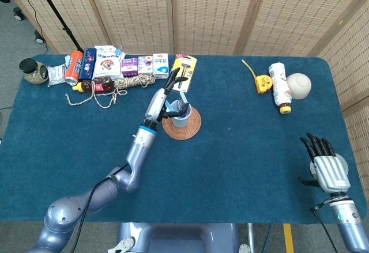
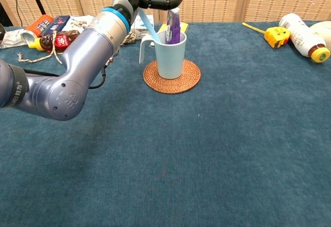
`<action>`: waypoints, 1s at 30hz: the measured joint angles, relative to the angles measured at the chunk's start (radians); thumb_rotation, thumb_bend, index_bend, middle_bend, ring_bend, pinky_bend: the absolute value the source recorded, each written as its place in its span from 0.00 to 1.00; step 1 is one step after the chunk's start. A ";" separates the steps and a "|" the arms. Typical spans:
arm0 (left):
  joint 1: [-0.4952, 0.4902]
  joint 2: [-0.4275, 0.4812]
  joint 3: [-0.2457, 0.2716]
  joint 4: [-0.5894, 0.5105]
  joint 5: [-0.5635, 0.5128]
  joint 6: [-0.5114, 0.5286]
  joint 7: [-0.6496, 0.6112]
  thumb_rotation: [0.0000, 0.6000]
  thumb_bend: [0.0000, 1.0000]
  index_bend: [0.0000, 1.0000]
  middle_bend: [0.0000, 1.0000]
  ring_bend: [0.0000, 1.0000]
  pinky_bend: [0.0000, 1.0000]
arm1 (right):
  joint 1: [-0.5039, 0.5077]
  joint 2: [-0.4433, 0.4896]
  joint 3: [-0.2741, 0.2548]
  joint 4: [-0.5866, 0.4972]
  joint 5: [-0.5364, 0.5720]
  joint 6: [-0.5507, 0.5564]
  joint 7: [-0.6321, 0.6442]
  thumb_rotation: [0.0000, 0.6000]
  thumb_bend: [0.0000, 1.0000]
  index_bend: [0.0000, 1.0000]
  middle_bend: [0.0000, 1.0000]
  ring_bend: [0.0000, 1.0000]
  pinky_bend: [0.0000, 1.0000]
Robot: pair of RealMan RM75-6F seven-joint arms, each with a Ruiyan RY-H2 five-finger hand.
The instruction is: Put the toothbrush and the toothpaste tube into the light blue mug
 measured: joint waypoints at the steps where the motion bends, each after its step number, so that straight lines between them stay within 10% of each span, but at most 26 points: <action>1: 0.004 0.008 0.000 -0.013 0.002 0.009 0.002 1.00 0.32 0.02 0.00 0.00 0.00 | 0.000 0.001 0.000 -0.001 -0.001 0.001 0.000 1.00 0.00 0.00 0.00 0.00 0.00; 18: 0.255 0.522 0.097 -0.671 0.014 0.089 0.510 0.82 0.24 0.00 0.00 0.00 0.00 | -0.018 0.017 -0.004 -0.007 -0.042 0.073 -0.024 1.00 0.00 0.00 0.00 0.00 0.00; 30: 0.739 1.026 0.392 -1.042 0.037 0.303 0.688 0.86 0.24 0.00 0.00 0.00 0.00 | -0.055 -0.031 0.036 0.023 -0.106 0.271 -0.024 1.00 0.00 0.00 0.00 0.00 0.00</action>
